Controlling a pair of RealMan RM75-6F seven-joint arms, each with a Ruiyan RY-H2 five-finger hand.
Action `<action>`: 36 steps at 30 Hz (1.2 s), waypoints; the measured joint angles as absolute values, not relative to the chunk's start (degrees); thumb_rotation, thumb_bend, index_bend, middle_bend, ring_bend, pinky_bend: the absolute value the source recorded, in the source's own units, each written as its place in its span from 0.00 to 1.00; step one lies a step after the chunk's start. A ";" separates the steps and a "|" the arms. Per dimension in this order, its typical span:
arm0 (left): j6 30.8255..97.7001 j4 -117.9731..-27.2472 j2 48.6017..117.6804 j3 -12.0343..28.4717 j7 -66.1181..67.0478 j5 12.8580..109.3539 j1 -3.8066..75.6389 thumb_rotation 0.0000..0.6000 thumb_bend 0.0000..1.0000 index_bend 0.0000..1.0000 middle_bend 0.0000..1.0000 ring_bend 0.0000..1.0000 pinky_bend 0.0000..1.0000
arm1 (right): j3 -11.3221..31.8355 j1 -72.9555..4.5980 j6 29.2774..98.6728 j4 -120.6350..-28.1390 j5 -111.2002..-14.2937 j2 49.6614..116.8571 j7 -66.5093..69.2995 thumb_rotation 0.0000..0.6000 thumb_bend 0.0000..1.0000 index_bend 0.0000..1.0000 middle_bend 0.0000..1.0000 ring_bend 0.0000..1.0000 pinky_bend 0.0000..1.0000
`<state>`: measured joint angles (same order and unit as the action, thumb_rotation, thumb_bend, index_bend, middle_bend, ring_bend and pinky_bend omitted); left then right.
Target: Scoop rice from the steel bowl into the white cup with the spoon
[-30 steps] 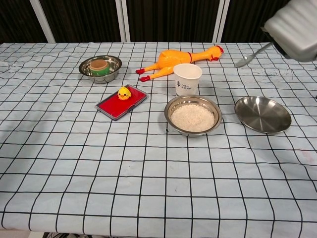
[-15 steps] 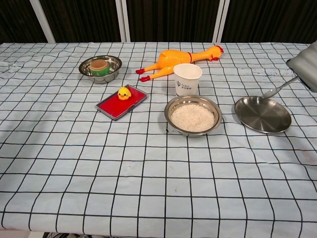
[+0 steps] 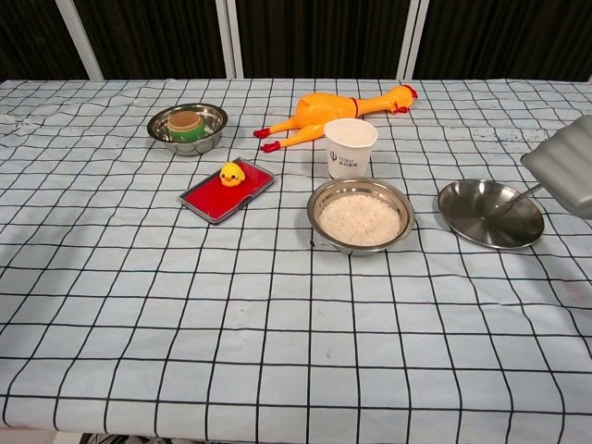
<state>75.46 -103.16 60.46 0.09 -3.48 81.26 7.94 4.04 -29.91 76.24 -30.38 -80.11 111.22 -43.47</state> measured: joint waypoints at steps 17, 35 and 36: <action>75.54 -103.16 60.52 0.06 -3.42 81.38 7.93 1.00 0.02 0.00 0.00 0.00 0.00 | 4.94 -29.10 76.65 -24.55 -81.05 114.34 -40.35 1.00 0.39 0.43 1.00 1.00 1.00; 76.25 -102.63 60.79 -0.06 -3.25 81.98 7.65 1.00 0.02 0.00 0.00 0.00 0.00 | 5.57 -27.45 79.39 -28.38 -81.91 111.99 -40.56 1.00 0.29 0.23 1.00 1.00 1.00; 76.33 -102.55 60.78 -0.05 -3.31 82.02 7.62 1.00 0.02 0.00 0.00 0.00 0.00 | 5.62 -27.38 79.70 -28.80 -81.97 111.70 -40.60 1.00 0.29 0.23 0.99 1.00 1.00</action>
<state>76.33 -102.55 60.78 -0.05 -3.31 82.02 7.62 5.62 -27.38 79.70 -28.80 -81.97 111.70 -40.60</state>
